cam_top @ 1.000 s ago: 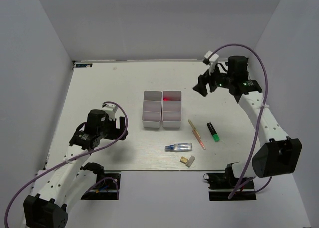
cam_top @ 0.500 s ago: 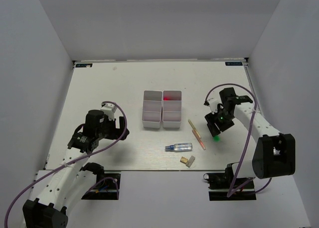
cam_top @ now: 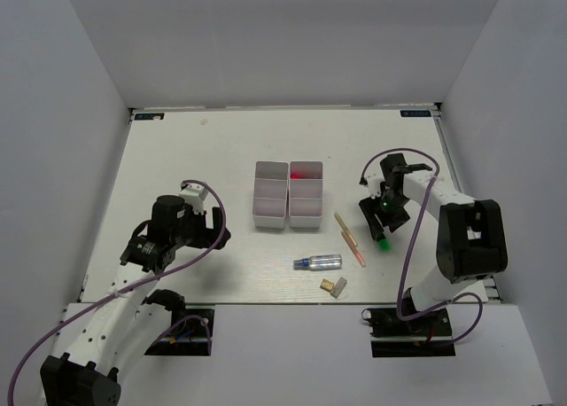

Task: Sort the stationery into containers
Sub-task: Pick up the pen from the center of the board.

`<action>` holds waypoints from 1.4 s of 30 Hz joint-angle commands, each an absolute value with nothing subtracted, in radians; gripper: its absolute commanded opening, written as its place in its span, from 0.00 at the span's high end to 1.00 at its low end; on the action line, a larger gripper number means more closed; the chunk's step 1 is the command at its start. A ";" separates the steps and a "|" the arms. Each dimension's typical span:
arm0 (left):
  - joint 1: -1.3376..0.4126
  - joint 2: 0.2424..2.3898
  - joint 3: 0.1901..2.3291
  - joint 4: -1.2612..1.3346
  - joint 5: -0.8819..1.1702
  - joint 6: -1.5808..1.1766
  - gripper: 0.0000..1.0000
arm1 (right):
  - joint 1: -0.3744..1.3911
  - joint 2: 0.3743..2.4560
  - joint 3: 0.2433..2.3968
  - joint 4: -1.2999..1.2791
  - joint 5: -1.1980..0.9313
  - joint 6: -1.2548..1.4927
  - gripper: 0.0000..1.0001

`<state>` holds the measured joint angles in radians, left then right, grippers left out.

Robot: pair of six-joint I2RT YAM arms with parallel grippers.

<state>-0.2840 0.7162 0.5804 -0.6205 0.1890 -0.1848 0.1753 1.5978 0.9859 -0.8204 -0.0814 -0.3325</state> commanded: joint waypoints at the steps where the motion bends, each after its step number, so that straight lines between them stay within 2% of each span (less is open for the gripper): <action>1: -0.279 0.709 0.577 -0.600 0.204 -0.189 0.01 | 0.178 1.634 1.046 -0.778 -0.067 -0.296 0.35; 8: -0.279 0.709 0.575 -0.612 0.204 -0.187 0.01 | 0.181 1.716 1.094 -0.779 -0.080 -0.287 0.35; 16: -0.279 0.707 0.575 -0.609 0.202 -0.189 0.01 | 0.195 1.778 1.101 -0.769 -0.060 -0.287 0.39; 33: -0.279 0.692 0.578 -0.614 0.198 -0.187 0.01 | 0.275 1.807 0.977 -0.675 0.107 -0.288 0.50; 36: -0.279 0.690 0.577 -0.612 0.196 -0.187 0.01 | 0.285 1.821 0.970 -0.672 0.124 -0.279 0.61; 40: -0.281 0.686 0.578 -0.612 0.199 -0.187 0.01 | 0.290 1.835 0.977 -0.675 0.118 -0.261 0.86; 42: -0.279 0.684 0.578 -0.611 0.199 -0.189 0.01 | 0.287 1.836 0.980 -0.676 0.114 -0.256 0.95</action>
<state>-0.2832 0.7025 0.5804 -0.6205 0.1913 -0.1848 0.2913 1.7473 1.0451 -0.7425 0.0799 -0.2680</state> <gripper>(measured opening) 0.989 0.342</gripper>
